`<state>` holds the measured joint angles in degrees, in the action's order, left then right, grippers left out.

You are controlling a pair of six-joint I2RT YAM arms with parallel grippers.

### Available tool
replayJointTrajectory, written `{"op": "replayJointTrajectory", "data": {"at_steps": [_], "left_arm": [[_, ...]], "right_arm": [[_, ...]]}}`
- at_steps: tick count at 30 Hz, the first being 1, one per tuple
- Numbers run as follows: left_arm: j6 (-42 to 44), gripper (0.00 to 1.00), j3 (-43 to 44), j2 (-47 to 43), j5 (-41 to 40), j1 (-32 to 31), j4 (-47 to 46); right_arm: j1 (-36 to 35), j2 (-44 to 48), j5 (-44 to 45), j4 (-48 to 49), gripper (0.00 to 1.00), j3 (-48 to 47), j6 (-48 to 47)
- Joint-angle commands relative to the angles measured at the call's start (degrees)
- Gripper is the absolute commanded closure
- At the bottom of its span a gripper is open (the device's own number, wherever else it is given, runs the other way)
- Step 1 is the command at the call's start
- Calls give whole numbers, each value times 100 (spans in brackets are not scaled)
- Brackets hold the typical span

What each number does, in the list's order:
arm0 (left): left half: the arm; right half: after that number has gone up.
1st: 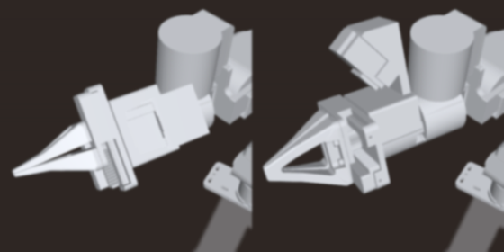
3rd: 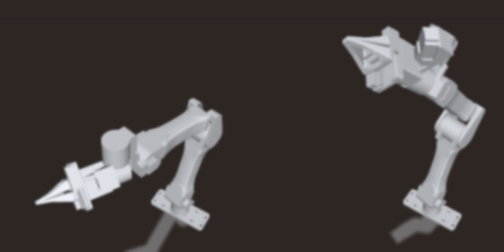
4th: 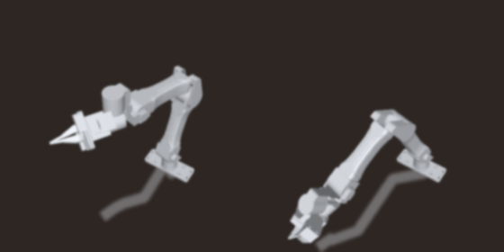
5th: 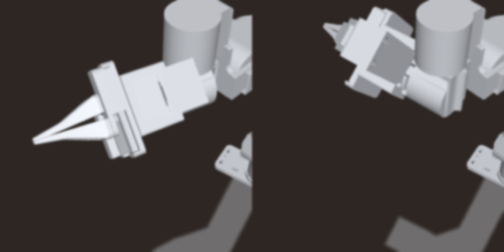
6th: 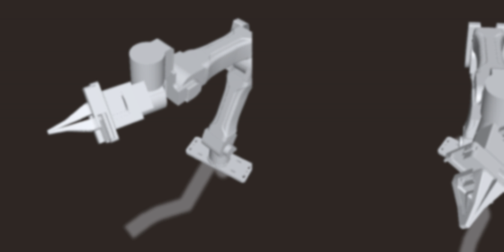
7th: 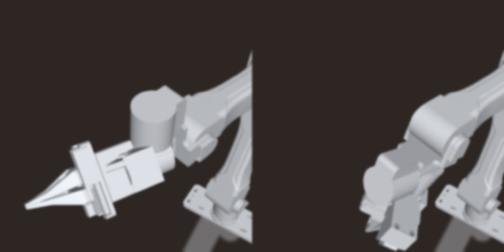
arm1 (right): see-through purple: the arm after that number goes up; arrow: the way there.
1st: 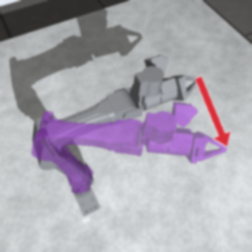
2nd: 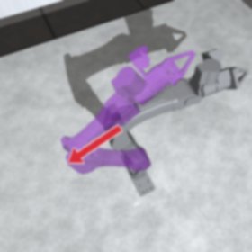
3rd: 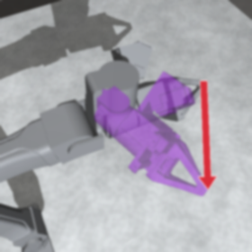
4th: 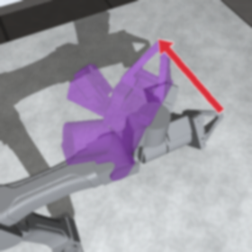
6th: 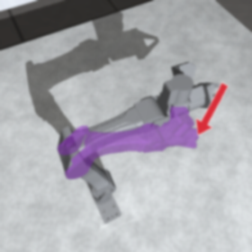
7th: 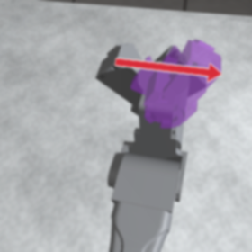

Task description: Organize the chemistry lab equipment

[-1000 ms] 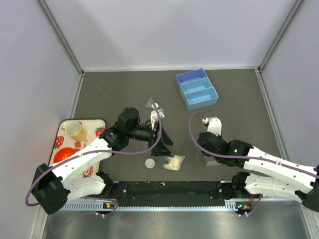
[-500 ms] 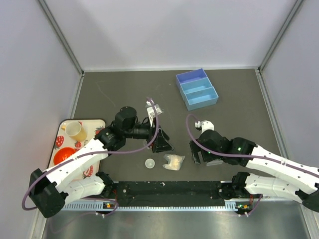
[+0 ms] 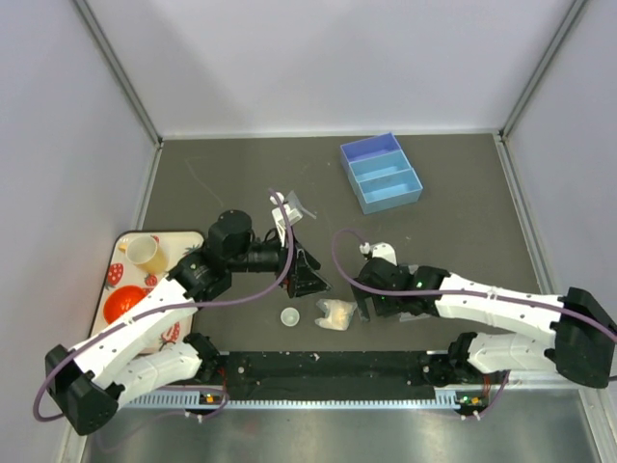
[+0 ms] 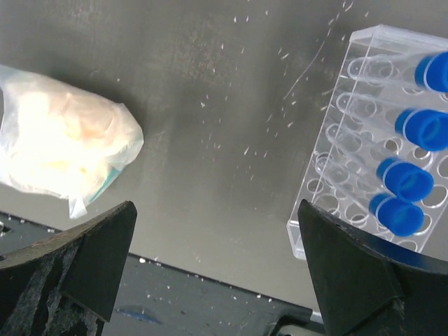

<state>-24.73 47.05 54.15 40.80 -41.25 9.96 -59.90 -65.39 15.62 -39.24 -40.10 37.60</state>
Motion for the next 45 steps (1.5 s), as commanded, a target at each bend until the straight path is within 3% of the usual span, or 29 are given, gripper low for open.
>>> {"op": "replayJointTrajectory", "data": {"at_steps": [1, 25, 45], "left_arm": [[65, 1, 59, -221, -107, -14, -20], [355, 1, 24, -203, -159, -5, 50], [452, 1, 41, -177, -177, 3, 147]], "right_arm": [[-66, -333, 345, 479, 1, -77, 203], [-206, -1802, 1171, 479, 1, -771, 318], [-66, -2119, 1497, 435, 1, -719, 300]]}}
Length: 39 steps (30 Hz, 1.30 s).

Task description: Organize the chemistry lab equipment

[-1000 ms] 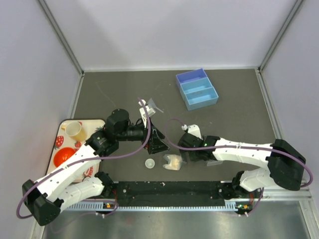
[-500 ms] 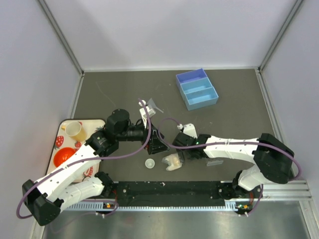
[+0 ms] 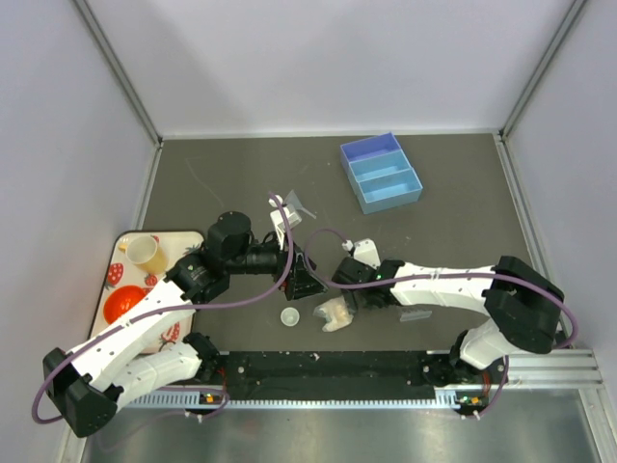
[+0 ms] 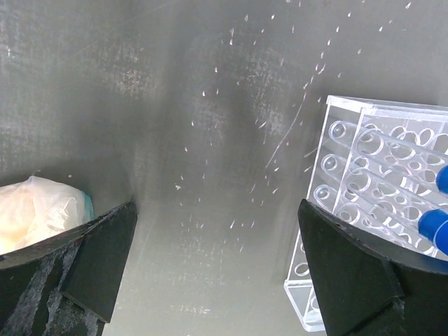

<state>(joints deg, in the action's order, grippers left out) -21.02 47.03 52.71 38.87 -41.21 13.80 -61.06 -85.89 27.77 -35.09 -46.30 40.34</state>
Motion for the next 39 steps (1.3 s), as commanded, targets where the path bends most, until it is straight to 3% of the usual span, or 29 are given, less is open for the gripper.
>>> {"op": "replayJointTrajectory", "data": {"at_steps": [1, 22, 39], "left_arm": [[80, 1, 44, -24, 6, -1, -238], [89, 1, 70, 29, 33, 17, -229], [-8, 1, 52, -156, 77, 192, -211]], "right_arm": [[76, -51, 273, 20, 1, -98, 27], [955, 327, 18, 301, 1, 385, -201], [2326, 1127, -553, 468, 1, 842, -659]]}}
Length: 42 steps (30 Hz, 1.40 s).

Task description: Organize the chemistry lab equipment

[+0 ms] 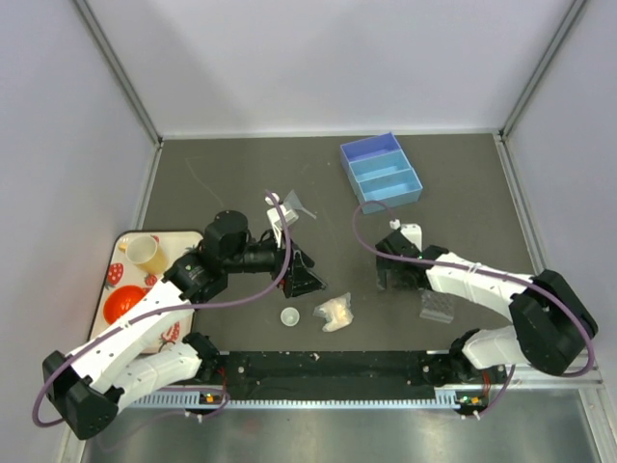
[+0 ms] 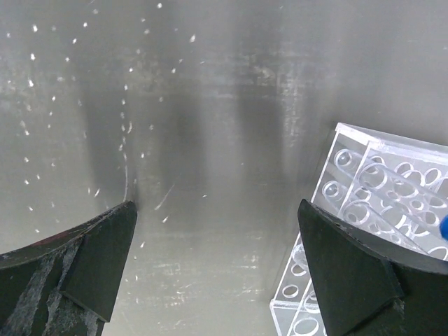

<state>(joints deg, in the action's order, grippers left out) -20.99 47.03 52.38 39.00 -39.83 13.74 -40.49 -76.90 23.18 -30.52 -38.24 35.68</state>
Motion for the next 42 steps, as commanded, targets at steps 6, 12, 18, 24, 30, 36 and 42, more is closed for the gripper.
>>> {"op": "replayJointTrajectory", "data": {"at_steps": [6, 12, 18, 24, 30, 36, 42], "left_arm": [[-19, 1, 44, -132, 99, 90, -222], [-19, 1, 35, -149, 107, 116, -231], [-28, 1, 17, -167, 125, 116, -231], [-28, 1, 8, -193, 134, 134, -231], [-36, 1, -9, -193, 107, 125, -231], [-80, 1, -44, -263, 125, 125, -231], [-98, 1, -97, -343, 134, 125, -275]], "right_arm": [[656, 263, -287, 29, 1, -61, -377], [1183, 351, -437, 38, 1, -70, -439], [1360, 334, -612, 99, 1, -157, -439], [1088, 501, -824, 12, 1, -333, -439], [403, 527, -631, -401, 1, -676, -317], [-292, 992, -235, -1095, 1, -808, 350], [-943, 1529, 194, -2305, 1, -738, 1625]]}}
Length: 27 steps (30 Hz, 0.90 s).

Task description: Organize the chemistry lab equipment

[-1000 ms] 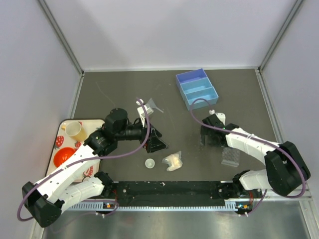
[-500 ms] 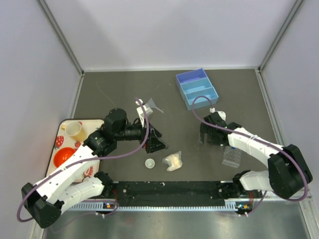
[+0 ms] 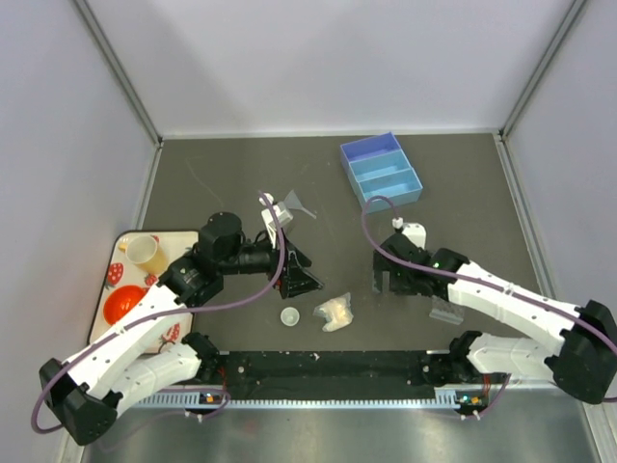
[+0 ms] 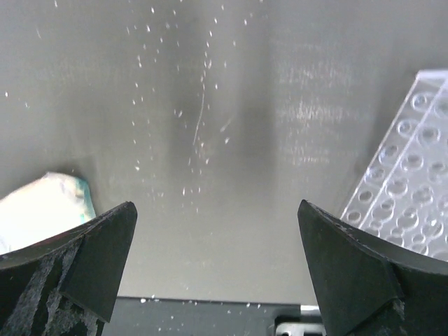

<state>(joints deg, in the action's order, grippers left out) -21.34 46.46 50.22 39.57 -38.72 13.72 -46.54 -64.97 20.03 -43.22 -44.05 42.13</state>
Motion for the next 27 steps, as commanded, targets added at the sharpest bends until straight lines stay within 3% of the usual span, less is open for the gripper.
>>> {"op": "replayJointTrajectory", "data": {"at_steps": [1, 10, 27], "left_arm": [[-72, 1, -49, -117, 129, 22, -290], [-151, 1, -137, -187, 244, 14, -334], [-177, 1, -128, -82, 332, 5, -334]], "right_arm": [[-373, 353, 554, -1204, 1, -182, 1260], [-426, 467, 493, -2207, 1, -16, 2492], [-426, 1233, 466, -2349, 1, 960, 3697]]}}
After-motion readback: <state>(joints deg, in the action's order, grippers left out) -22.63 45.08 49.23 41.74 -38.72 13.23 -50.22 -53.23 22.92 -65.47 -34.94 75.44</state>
